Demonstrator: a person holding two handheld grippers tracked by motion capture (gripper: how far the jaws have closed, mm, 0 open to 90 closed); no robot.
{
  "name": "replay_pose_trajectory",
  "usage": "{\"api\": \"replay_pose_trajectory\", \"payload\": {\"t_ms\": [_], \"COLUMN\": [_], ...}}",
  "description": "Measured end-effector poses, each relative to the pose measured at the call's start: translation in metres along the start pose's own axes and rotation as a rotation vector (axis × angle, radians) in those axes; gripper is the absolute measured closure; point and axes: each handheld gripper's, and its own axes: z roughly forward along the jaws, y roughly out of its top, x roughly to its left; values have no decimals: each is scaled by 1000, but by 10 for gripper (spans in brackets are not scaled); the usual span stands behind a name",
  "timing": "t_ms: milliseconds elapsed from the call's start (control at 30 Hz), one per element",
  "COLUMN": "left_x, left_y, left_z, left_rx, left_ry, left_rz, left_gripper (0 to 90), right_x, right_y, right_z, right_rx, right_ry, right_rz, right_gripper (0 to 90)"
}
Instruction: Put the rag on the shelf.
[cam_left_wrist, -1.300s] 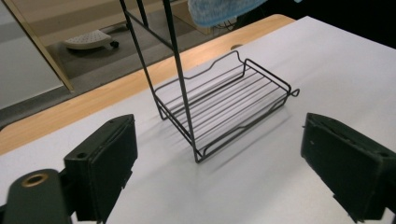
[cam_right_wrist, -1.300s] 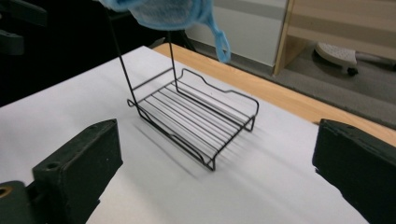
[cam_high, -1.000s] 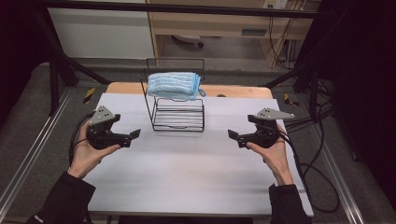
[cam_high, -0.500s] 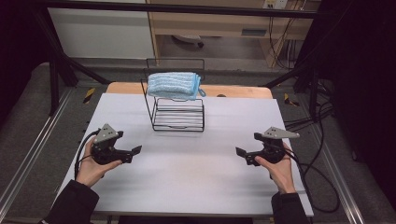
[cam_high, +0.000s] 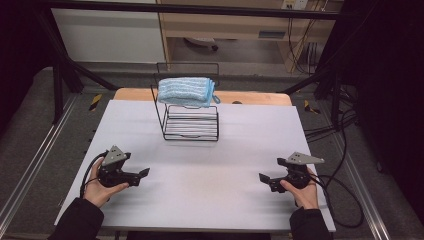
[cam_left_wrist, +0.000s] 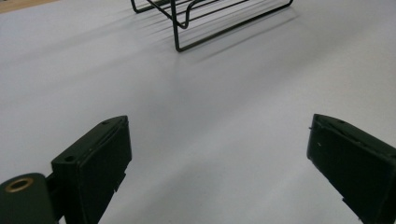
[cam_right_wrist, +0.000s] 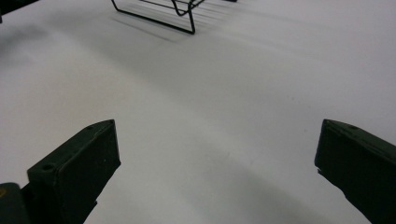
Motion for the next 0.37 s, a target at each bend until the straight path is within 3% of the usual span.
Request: {"api": "replay_pose_trajectory", "payload": {"t_ms": [200,367], "left_x": [-1,-2], "left_y": [-9,-12], "left_z": [2,1], "left_rx": [12,14], "left_ry": [-5,-7], "left_rz": [1,6], "left_gripper": [66,66], "right_x": [-3,-3], "right_y": [-16,-19], "right_z": [-2,-2], "right_rx": [21,26], "right_ry": [-13,-14], "right_rz": [3,11], "right_gripper": [7,7]}}
